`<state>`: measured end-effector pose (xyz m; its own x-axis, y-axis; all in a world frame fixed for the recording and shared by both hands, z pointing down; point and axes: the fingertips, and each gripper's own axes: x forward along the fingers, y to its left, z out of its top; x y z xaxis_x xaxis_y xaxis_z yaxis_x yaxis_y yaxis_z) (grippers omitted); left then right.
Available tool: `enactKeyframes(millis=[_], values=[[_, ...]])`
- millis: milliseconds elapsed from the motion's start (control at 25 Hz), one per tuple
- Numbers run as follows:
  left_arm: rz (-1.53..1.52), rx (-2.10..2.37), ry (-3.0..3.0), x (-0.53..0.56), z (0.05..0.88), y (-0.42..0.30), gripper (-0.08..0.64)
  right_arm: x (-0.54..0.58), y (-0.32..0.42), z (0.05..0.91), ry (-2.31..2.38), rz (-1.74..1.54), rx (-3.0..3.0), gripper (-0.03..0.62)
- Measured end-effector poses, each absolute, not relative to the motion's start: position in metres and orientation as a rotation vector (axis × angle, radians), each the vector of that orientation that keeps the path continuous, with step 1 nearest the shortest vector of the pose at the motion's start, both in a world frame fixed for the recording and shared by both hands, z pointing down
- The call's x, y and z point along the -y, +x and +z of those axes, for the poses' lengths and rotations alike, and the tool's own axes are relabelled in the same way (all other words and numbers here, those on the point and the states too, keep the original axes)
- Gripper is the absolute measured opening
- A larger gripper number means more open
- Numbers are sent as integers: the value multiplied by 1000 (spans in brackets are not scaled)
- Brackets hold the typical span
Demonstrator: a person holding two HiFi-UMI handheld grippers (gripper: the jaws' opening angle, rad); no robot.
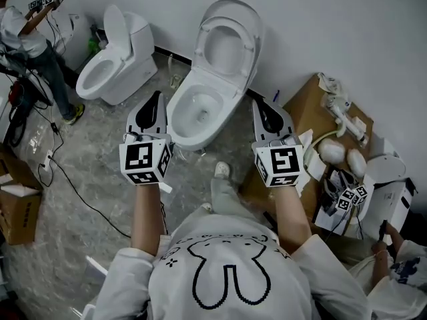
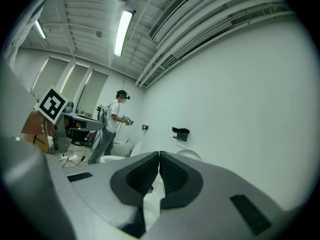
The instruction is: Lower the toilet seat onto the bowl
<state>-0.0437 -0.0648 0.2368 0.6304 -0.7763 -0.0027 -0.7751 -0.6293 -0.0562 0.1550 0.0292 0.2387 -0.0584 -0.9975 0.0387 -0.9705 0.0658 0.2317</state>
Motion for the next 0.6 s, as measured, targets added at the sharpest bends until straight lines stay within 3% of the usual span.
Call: enactKeyframes(millis=[600], values=[[-48, -1393, -2774, 189, 242, 22, 9, 111, 238, 245, 1966, -199, 2147, 29]])
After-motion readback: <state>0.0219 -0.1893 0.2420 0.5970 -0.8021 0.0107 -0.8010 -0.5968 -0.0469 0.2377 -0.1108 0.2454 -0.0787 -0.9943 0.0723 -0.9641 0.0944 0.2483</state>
